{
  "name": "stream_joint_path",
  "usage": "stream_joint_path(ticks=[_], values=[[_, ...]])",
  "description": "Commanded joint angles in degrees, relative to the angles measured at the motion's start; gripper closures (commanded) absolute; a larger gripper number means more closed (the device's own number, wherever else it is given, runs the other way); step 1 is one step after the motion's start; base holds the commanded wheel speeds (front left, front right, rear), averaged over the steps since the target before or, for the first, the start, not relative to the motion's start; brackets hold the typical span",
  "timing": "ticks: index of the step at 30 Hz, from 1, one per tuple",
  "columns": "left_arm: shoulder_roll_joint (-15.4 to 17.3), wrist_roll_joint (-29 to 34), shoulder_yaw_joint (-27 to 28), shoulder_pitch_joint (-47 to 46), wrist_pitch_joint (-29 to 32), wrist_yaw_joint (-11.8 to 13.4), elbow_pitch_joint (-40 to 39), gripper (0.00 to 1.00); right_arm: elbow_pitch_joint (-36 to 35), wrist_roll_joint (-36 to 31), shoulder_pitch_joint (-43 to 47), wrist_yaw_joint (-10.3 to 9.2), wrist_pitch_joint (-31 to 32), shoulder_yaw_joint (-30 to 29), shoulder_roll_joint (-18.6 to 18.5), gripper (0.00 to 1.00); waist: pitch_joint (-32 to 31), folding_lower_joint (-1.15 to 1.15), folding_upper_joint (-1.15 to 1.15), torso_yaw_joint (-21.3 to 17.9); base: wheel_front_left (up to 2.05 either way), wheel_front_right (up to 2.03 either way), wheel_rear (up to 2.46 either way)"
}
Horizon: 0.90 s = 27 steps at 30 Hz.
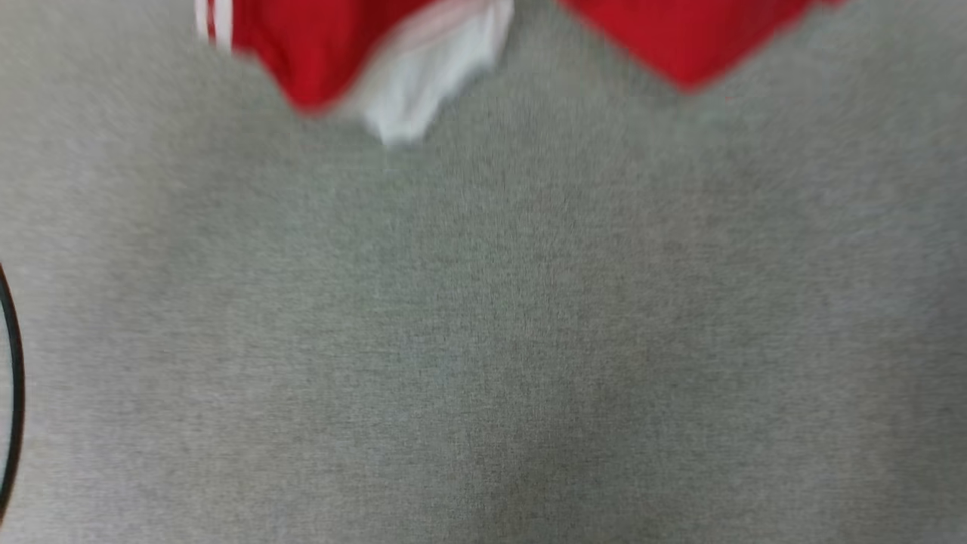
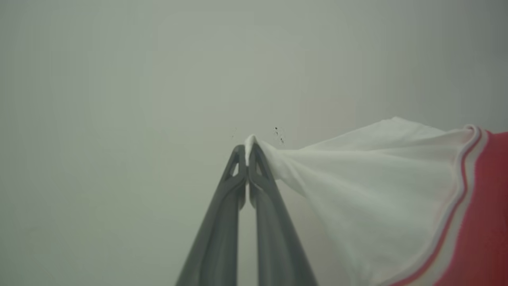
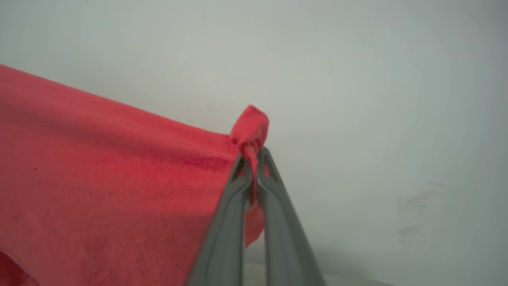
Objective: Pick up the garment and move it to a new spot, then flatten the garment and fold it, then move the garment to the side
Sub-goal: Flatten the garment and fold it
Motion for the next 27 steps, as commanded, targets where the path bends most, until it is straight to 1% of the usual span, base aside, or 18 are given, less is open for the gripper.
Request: stream_joint_path(ticks=[1, 5, 9, 12, 15, 17, 21, 27], values=[[-0.06, 0.74, -0.2, -3.31, -0.64, -0.35, 2.53, 1.0, 1.79, -0.74, -2.88, -0.1, -1.25, 0.18, 0.24, 1.0, 4.53, -0.01, 0.0, -0.05, 0.0, 0.0, 0.0], [-1.33, 3.53, -1.67, -12.74, -3.53, -1.55, 11.17, 1.0, 8.31, -3.71, -10.99, -0.11, -5.92, 0.92, 0.76, 1.0, 8.27, -0.01, 0.0, -0.33, 0.0, 0.0, 0.0], [-3.6, 4.83, -1.07, -20.95, -9.02, -0.86, 19.86, 1.0, 15.71, -7.31, -19.08, -0.12, -12.03, 0.55, 1.88, 1.0, 11.35, -0.01, 0.0, -0.42, 0.0, 0.0, 0.0], [-5.45, 6.0, -1.86, -24.7, -13.11, -0.78, 25.1, 1.0, 21.21, -9.77, -23.87, -0.12, -16.47, 0.11, 2.34, 1.0, 13.17, -0.01, 0.0, 0.19, 0.0, 0.0, 0.0], [-6.98, 6.72, -2.88, -26.34, -16.73, -1.07, 29.72, 1.0, 26.03, -11.3, -27.26, -0.12, -20.13, -0.15, 2.56, 1.0, 14.63, -0.01, 0.0, 0.98, 0.0, 0.0, 0.0], [-8.0, 6.7, -3.3, -26.15, -18.94, -1.2, 31.88, 1.0, 28.66, -11.86, -28.65, -0.12, -22.75, -0.4, 2.93, 1.0, 15.42, -0.01, 0.0, 1.42, 0.0, 0.0, 0.0], [-10.45, 6.09, -4.28, -22.02, -21.51, -1.82, 34.16, 1.0, 32.97, -11.69, -28.17, -0.11, -26.5, 0.59, 3.46, 1.0, 16.28, -0.01, 0.0, 2.34, 0.0, 0.0, 0.0], [-13.58, 4.69, -4.12, -12.92, -22.52, -2.44, 32.53, 1.0, 36.35, -9.31, -23.56, -0.1, -30.75, 3.08, 3.93, 1.0, 15.92, -0.01, 0.0, 3.27, 0.0, 0.0, 0.0]])
